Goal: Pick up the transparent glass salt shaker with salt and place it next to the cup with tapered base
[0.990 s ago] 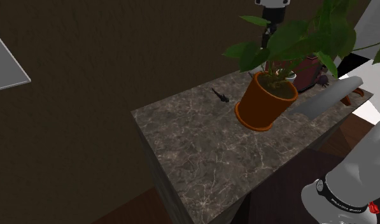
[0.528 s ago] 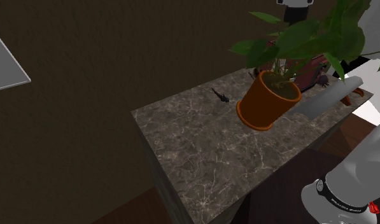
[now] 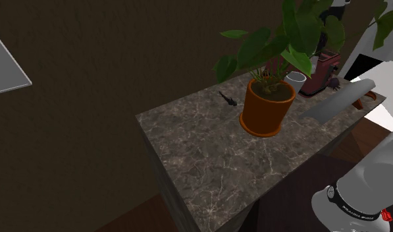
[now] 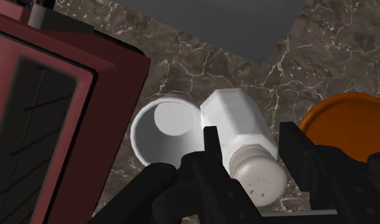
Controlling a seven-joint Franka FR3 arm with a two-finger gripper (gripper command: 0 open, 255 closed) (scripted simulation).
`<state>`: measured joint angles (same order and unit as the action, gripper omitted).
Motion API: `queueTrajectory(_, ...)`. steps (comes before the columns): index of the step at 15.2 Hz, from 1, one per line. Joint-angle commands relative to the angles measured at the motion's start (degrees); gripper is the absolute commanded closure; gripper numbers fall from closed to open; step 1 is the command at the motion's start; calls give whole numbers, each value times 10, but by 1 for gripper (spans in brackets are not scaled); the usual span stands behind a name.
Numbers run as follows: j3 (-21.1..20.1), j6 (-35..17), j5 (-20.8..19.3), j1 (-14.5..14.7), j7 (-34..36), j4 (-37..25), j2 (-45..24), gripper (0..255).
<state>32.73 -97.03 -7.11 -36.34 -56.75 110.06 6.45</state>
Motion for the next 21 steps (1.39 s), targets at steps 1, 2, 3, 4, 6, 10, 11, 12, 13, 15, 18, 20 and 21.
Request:
queueTrajectory(1,19,1,6,-12,-35,-22,-21,255)
queueTrajectory(2,28,0,8,-19,-51,-30,-29,255)
queueTrajectory(3,36,0,11,-26,-68,-38,-38,255)
queueTrajectory(4,42,0,13,-31,-79,-44,-45,255)
queueTrajectory(6,43,-15,14,-31,-79,-30,-46,255)
queueTrajectory(10,44,-46,15,-32,-78,-3,-50,255)
queueTrajectory(11,44,-53,16,-32,-79,4,-51,255)
queueTrajectory(12,44,-61,17,-33,-79,10,-53,255)
queueTrajectory(13,45,-69,17,-33,-79,16,-55,255)
queueTrajectory(15,45,-84,19,-33,-80,28,-59,255)
queueTrajectory(18,46,-106,23,-34,-81,45,-65,255)
queueTrajectory(20,47,-121,26,-35,-82,56,-71,255)
queueTrajectory(21,47,-129,27,-35,-83,61,-74,255)
